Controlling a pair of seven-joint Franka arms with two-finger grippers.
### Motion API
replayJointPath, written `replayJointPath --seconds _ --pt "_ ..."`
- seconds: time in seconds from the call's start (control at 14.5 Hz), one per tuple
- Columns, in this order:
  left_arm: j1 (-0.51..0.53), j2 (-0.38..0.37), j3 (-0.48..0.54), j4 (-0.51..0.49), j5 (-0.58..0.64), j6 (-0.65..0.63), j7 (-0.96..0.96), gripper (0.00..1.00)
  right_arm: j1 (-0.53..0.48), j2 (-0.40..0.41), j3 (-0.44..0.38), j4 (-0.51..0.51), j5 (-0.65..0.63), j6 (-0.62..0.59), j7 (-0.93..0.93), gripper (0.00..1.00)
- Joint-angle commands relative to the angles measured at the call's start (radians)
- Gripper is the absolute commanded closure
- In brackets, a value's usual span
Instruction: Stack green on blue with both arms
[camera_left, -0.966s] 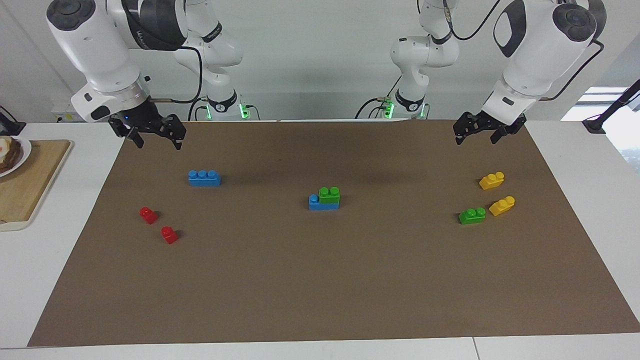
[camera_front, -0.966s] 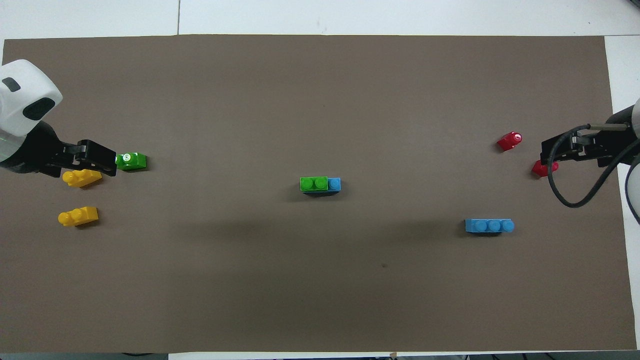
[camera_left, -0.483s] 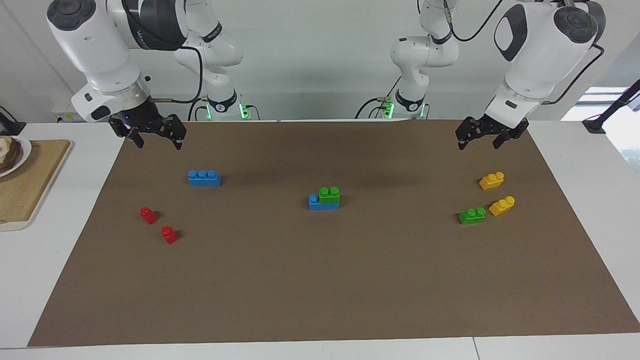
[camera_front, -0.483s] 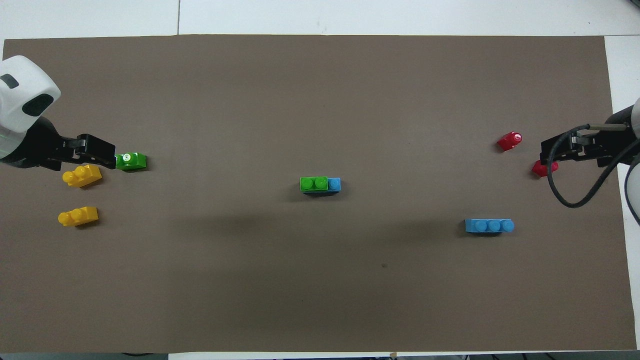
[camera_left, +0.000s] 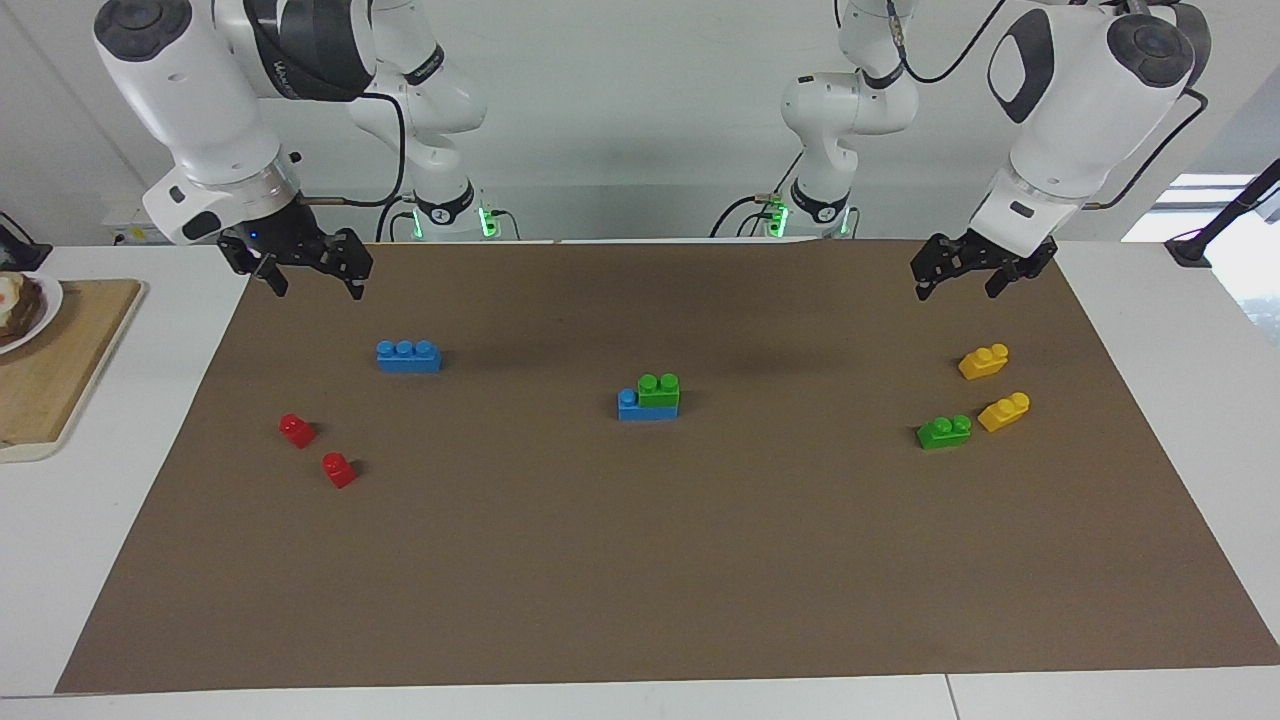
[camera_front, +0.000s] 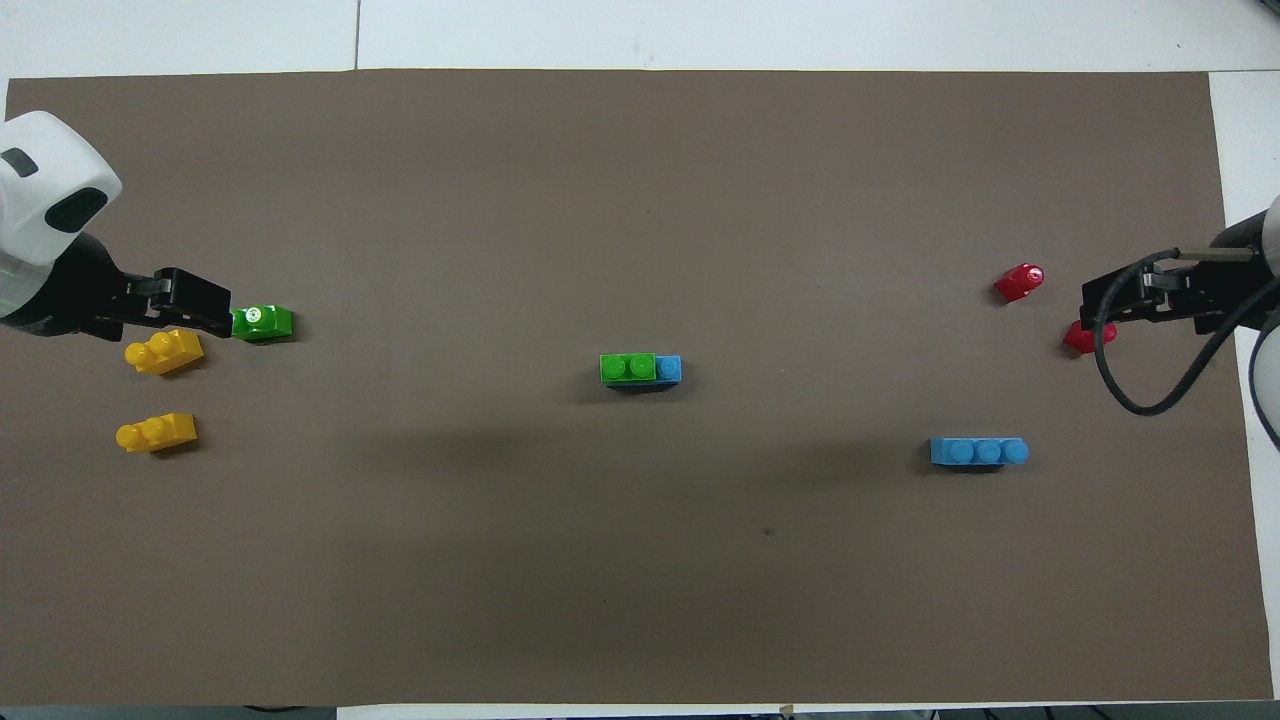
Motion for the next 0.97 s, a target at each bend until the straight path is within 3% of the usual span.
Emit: replayJointPath --seconds 0.0,0.9 --pt "-0.004 -0.016 0.002 -0.024 0.011 0.021 -0.012 0.00 -0.017 -0.014 0.010 -0.014 0.018 -0.002 -0.021 0.02" --pt "0.002 -0.025 0.007 -0.024 0.011 0.024 -0.011 0.00 -0.017 -0.014 0.012 -0.011 0.019 -0.006 0.027 0.00"
